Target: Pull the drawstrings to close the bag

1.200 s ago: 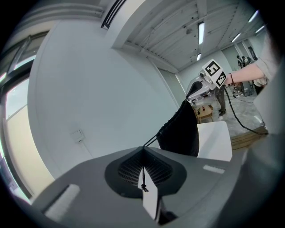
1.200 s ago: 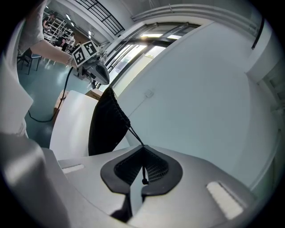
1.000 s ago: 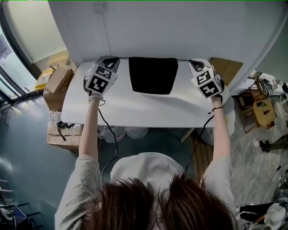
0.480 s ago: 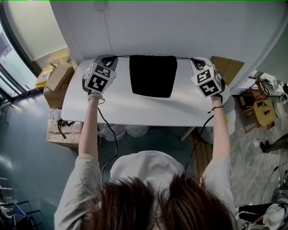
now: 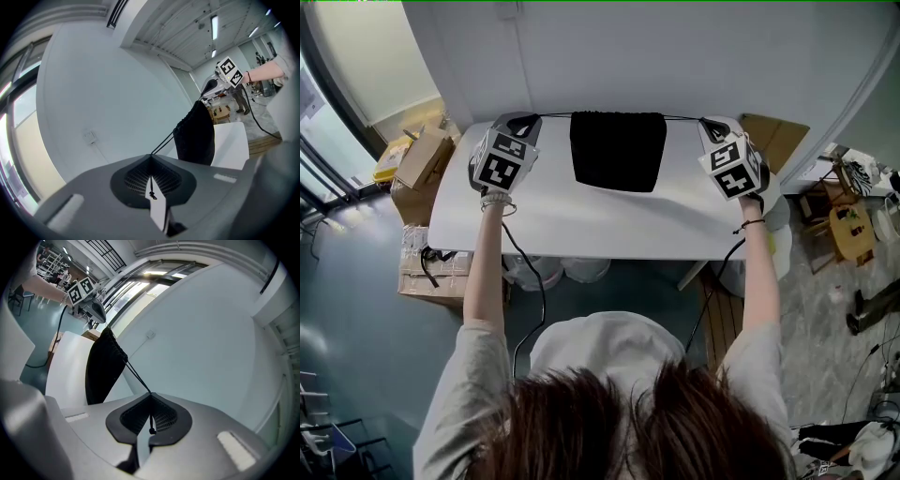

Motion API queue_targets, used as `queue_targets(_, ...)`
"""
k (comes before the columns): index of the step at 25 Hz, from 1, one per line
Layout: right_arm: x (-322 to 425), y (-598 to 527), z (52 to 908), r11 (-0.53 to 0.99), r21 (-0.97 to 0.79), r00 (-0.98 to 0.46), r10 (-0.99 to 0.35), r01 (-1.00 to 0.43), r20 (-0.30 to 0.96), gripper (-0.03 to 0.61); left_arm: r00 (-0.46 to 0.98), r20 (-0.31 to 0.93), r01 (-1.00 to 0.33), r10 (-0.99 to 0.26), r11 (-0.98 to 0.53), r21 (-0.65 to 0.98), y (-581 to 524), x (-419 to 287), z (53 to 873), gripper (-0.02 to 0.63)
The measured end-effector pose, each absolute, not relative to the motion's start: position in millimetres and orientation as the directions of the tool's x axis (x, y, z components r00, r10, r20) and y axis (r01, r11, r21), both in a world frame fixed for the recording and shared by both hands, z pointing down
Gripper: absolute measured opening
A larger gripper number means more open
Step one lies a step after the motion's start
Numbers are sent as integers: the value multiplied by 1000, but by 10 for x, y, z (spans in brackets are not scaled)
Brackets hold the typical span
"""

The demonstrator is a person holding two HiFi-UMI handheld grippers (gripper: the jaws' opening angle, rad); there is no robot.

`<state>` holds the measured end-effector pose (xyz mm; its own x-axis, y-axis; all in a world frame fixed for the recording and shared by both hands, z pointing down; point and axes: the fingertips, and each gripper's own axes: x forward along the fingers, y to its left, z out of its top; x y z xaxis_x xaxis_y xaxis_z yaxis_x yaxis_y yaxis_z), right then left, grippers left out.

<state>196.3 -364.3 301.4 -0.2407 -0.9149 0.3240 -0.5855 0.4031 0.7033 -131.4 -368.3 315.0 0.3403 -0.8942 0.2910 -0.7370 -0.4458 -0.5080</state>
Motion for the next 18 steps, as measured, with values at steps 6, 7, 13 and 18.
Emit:
queue_targets(6,1974,-3640,3031,400,703,-236,-916,-588,324,14,323,301,-746,-897,-437,-502,-3670,-1358,3186,0)
queue_targets(7,1978,-3641,3037,399,703,-234,-917,-588,325,14,323,302,-746,-897,-438,-501,-3671,-1364,3201,0)
queue_targets(13,1977,-3670,3067,396,700,-230,-917,-594,325,14,319,307,-751,-896,-437,-495,-3684,-1422,3242,0)
queue_targets(18,2017,-3674,3068,387,697,-221,-921,-603,320,14,313,309,-756,-898,-433,-491,-3674,-1421,3229,0)
